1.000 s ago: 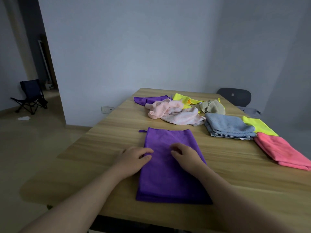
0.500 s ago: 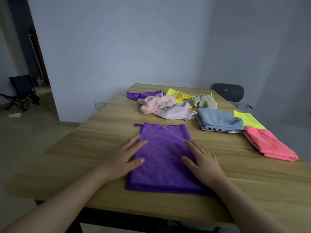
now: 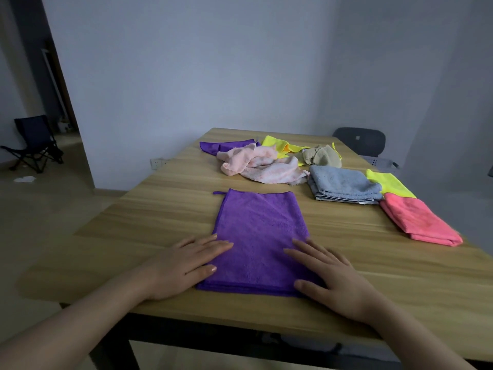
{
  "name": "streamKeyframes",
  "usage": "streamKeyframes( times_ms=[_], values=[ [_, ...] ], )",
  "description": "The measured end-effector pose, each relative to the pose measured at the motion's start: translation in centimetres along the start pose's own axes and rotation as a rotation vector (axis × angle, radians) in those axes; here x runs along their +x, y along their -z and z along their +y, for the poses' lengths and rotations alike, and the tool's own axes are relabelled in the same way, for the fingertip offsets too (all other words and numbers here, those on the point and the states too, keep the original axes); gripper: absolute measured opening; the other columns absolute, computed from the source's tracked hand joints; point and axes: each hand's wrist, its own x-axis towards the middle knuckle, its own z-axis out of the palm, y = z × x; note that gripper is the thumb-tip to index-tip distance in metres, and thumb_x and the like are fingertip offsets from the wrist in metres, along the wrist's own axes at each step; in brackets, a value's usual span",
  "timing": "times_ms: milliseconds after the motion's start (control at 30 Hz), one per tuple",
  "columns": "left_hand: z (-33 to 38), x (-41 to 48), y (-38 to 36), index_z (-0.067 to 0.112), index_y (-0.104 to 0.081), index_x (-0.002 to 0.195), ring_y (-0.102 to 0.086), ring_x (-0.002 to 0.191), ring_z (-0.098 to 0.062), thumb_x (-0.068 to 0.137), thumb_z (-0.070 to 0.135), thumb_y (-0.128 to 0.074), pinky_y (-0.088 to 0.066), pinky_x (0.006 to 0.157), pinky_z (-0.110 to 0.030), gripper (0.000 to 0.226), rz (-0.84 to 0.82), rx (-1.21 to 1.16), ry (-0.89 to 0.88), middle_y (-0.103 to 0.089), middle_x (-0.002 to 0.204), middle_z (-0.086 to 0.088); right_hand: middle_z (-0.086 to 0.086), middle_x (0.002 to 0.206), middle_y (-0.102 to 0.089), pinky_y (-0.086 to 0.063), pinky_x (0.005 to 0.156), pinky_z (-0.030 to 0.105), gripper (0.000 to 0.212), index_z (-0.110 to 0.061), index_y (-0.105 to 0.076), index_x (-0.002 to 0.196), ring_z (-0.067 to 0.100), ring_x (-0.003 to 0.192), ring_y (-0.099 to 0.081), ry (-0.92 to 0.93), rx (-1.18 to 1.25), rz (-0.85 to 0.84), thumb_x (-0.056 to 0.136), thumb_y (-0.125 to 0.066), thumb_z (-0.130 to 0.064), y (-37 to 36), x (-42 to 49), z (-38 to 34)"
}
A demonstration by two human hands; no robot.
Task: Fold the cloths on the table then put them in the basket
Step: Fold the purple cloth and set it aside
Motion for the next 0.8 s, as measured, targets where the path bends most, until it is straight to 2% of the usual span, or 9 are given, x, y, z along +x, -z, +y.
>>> streamKeyframes(
  times_ms=[167,400,500,533,600,633,700,733,800],
  values=[
    [0.8,-0.4,0.3,0.050,0.015,0.132,0.025,0.133,0.008,0.073,0.075,-0.007,0.013,0.113,-0.025,0.068,-0.119,0.163,0.012,0.020,0.145,0.027,-0.039,0.140,0.001,0.003,0.111,0.019,0.046,-0.075,-0.003,0.115,-0.015,0.134,0.009,0.036,-0.040,-0.091,0.080,-0.033,-0.075,0.2,-0.4,-0.1],
    [1.1,-0.8,-0.3,0.042,0.001,0.144,0.022,0.132,0.008,0.091,0.059,-0.026,0.011,0.114,-0.026,0.062,-0.074,0.105,0.065,0.016,0.142,0.027,-0.039,0.139,-0.008,-0.001,0.114,0.024,0.040,-0.073,-0.013,0.116,-0.014,0.135,0.002,0.008,0.031,-0.062,0.088,-0.038,-0.063,0.1,-0.4,-0.3],
    [1.3,-1.0,-0.2,0.046,-0.019,0.139,0.005,0.137,0.010,0.083,0.069,-0.019,0.003,0.114,-0.022,0.060,-0.015,-0.024,0.039,-0.006,0.145,0.030,-0.039,0.138,-0.018,-0.004,0.115,0.025,0.041,-0.070,-0.027,0.116,-0.012,0.135,-0.008,0.005,0.119,-0.092,0.077,-0.035,-0.074,0.7,-0.6,-0.6],
    [1.4,-1.0,0.2,0.045,-0.033,0.133,-0.011,0.138,0.010,0.077,0.078,-0.016,-0.006,0.114,-0.018,0.067,0.035,-0.173,0.038,-0.023,0.144,0.027,-0.036,0.137,-0.027,-0.009,0.116,0.028,0.046,-0.065,-0.038,0.116,-0.009,0.135,-0.017,-0.015,0.198,-0.090,0.071,-0.034,-0.075,1.2,-0.7,-0.7],
    [1.3,-0.1,0.9,0.035,-0.065,0.104,-0.047,0.117,0.010,0.070,0.088,-0.022,-0.027,0.105,-0.011,0.076,0.209,-0.563,0.070,-0.058,0.120,0.017,-0.019,0.127,-0.056,-0.029,0.111,0.033,0.057,-0.046,-0.064,0.105,0.004,0.124,-0.046,-0.119,0.439,-0.021,0.066,-0.034,-0.076,2.2,-0.2,-1.1],
    [1.1,0.8,1.2,0.033,-0.070,0.087,-0.057,0.106,0.005,0.078,0.079,-0.032,-0.035,0.100,-0.015,0.060,0.321,-0.664,0.092,-0.064,0.105,0.014,-0.010,0.112,-0.067,-0.040,0.101,0.034,0.062,-0.034,-0.070,0.097,0.010,0.110,-0.057,-0.172,0.524,0.067,0.068,-0.034,-0.076,2.7,0.3,-1.3],
    [0.6,3.5,1.4,0.028,-0.070,0.086,-0.060,0.106,-0.013,0.095,0.036,-0.048,-0.041,0.098,-0.027,0.025,0.577,-0.591,0.164,-0.066,0.100,0.009,-0.005,0.088,-0.070,-0.046,0.076,0.030,0.053,-0.021,-0.068,0.092,0.018,0.089,-0.062,-0.241,0.485,0.306,0.083,-0.039,-0.064,3.2,2.1,-1.7],
    [0.6,4.9,1.4,0.021,-0.070,0.098,-0.057,0.113,-0.019,0.095,0.019,-0.050,-0.039,0.100,-0.029,0.020,0.647,-0.529,0.180,-0.064,0.109,0.004,-0.007,0.086,-0.068,-0.043,0.071,0.028,0.036,-0.024,-0.068,0.094,0.018,0.088,-0.061,-0.257,0.416,0.412,0.089,-0.045,-0.052,3.1,3.3,-1.9],
    [0.3,7.6,1.2,0.011,-0.060,0.123,-0.042,0.130,-0.022,0.094,0.010,-0.051,-0.029,0.109,-0.028,0.030,0.597,-0.436,0.170,-0.051,0.135,-0.005,-0.005,0.110,-0.066,-0.040,0.083,0.029,0.026,-0.028,-0.064,0.113,0.019,0.105,-0.057,-0.278,0.302,0.469,0.093,-0.050,-0.036,2.9,6.0,-2.1]
  ],
)
